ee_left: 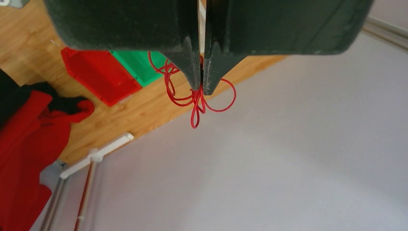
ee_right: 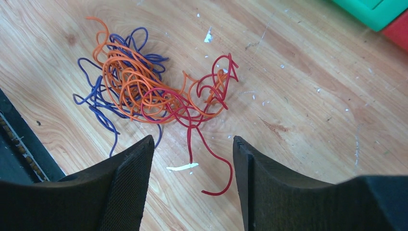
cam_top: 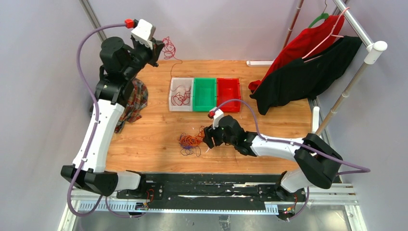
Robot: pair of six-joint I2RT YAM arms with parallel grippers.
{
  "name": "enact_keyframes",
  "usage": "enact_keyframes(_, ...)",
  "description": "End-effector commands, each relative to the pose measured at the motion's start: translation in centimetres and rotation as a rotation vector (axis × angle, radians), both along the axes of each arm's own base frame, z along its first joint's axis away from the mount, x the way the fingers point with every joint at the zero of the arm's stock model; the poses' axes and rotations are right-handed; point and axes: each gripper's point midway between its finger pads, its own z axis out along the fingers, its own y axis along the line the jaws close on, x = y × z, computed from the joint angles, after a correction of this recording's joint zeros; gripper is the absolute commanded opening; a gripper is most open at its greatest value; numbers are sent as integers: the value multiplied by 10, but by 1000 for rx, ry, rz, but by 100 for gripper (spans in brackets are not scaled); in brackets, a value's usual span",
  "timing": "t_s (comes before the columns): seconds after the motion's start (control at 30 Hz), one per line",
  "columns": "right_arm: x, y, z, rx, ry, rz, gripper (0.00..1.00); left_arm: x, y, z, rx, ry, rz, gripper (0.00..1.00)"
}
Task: Untangle the cables
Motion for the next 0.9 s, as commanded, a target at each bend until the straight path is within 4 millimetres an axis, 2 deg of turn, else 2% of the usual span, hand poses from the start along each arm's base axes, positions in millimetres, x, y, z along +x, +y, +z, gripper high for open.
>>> enact_keyframes(0.0,-1,-6,8,15,-19,-34,61,17,-1,-16,22,6,20,1)
enact_keyframes(0.2,-3,-9,6,24,-13,-47,61,40,-1,-50,70,64,40,0)
enact_keyframes(0.43,-4,-12,16,34,-31,-46,61,56,0,-68,85,66,65,1)
enact_keyframes(0.5,-5,-12,19,39,-37,-44,61,62,-1,-69,75,66,73,1)
enact_keyframes(0.73,-4,-15,22,42,-46,-54,61,83,-2,-54,49,20,105,0)
enact_keyframes(0.87,-3,-14,24,42,-48,-53,61,90,-12,-58,99,-10,92,1)
